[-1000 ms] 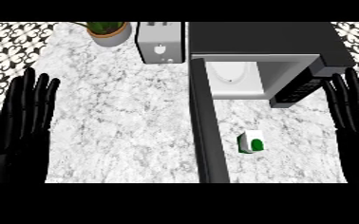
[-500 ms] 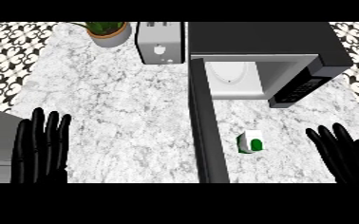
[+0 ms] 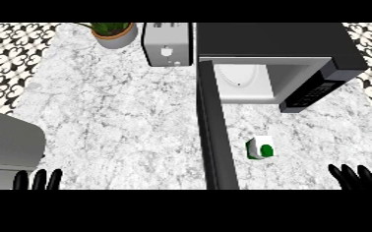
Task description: Pick up the milk, place it into the microwave and close the microwave
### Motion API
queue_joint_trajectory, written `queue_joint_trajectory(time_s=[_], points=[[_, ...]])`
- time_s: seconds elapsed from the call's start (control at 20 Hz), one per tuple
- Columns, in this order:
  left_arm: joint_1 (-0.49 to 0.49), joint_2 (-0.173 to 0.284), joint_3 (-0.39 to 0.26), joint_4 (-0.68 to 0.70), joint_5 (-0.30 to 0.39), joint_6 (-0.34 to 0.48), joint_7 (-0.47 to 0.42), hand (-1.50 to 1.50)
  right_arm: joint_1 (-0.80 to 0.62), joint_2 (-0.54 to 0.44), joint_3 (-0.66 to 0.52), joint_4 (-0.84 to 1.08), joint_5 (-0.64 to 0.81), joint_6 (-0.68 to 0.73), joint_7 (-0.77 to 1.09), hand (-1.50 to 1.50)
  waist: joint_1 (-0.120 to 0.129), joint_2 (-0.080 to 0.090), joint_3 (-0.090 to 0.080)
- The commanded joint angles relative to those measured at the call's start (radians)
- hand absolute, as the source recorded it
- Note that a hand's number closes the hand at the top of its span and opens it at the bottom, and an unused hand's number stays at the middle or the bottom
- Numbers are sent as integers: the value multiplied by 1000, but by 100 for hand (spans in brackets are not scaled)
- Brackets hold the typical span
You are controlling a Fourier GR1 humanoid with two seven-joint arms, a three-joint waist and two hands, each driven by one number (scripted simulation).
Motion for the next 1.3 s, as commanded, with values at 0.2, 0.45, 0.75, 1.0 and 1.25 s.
queue_joint_trajectory(time_s=[0.2,0.45,0.75,1.0,1.25], points=[[227,92,-96,9,40,2,-260,-150,79,38,4,62,148,31,-155,-150,4,0,0],[275,155,-29,13,129,-13,-358,-150,-31,84,23,187,221,-28,-155,-150,7,3,0],[400,225,-29,23,181,-35,-486,-150,-81,141,94,319,372,-104,-217,-150,13,2,0],[507,285,-60,-2,184,-48,-593,-150,-182,107,34,396,380,-107,-198,-150,19,2,0],[496,321,52,12,303,-79,-635,-150,-326,134,14,566,441,-170,-203,-150,19,5,0]])
